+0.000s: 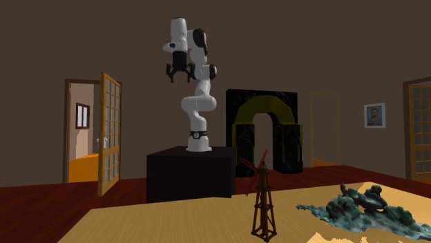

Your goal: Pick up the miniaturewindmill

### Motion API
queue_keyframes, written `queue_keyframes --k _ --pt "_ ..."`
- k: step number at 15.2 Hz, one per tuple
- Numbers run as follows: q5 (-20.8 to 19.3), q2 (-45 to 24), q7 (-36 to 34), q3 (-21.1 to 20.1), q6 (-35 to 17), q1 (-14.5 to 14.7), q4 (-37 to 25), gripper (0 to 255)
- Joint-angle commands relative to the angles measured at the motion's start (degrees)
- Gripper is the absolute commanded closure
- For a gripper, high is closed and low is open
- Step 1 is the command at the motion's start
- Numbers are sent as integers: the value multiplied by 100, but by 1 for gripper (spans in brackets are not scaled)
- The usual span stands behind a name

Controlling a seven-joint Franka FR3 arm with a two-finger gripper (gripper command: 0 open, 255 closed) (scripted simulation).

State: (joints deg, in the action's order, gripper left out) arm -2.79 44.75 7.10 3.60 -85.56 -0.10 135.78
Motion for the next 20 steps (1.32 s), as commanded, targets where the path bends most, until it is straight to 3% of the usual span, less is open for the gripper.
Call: queue_keyframes --k 1,11,20 --pt "0 0 0 0 0 0 0 0" --pt "928 -470 -987 -617 -1853 317 1141 0" --pt "1738 -1729 -1684 -1223 -3775 703 1465 0"
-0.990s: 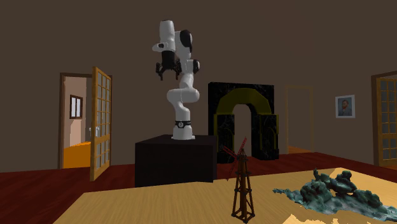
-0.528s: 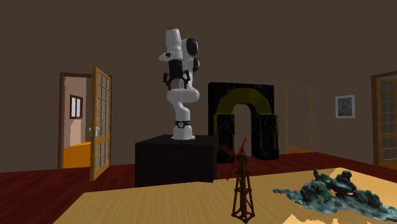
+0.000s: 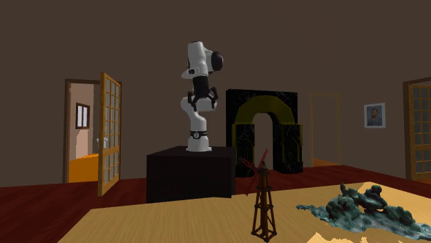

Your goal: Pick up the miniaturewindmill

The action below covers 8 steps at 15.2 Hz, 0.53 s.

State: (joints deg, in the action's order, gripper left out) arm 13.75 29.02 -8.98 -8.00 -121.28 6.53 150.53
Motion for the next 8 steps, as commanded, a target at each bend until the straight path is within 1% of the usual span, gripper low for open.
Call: queue_keyframes --k 1,8 --pt "165 -340 -142 -129 -419 81 -22 0" --pt "608 -1791 -583 -551 -1855 333 -368 0"
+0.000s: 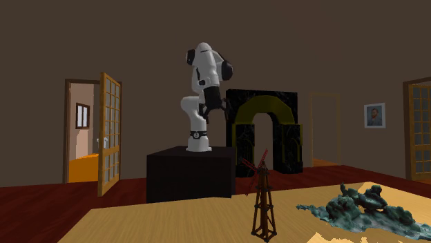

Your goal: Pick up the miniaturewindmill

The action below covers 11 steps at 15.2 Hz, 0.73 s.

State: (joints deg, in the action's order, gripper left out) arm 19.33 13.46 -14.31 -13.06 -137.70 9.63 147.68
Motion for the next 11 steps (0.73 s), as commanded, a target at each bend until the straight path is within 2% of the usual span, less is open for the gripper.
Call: queue_keyframes --k 1,6,11 --pt "88 -457 -115 -99 -400 53 -169 0" --pt "145 -1587 -478 -302 -1243 208 -716 0" --pt "1 -2706 -913 -354 -1896 431 -1447 0"
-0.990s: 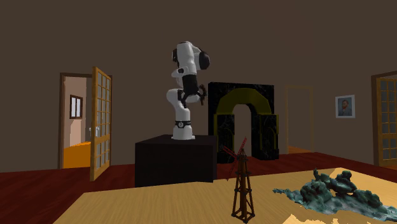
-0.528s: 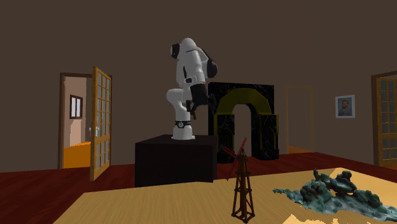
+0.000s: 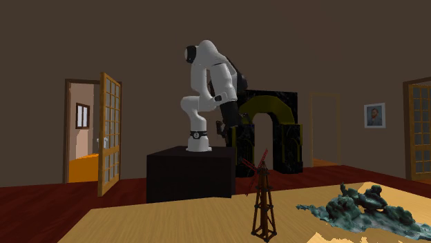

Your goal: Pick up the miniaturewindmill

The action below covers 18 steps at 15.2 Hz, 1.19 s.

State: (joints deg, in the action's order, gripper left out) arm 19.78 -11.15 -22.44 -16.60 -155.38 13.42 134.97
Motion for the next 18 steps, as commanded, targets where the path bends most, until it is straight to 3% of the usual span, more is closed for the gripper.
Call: queue_keyframes --k 1,8,18 --pt "-84 -464 -189 12 -232 110 -343 0" --pt "-316 -1940 -750 221 -705 615 -1723 0" --pt "-304 -2483 -623 199 -1099 613 -1864 0"
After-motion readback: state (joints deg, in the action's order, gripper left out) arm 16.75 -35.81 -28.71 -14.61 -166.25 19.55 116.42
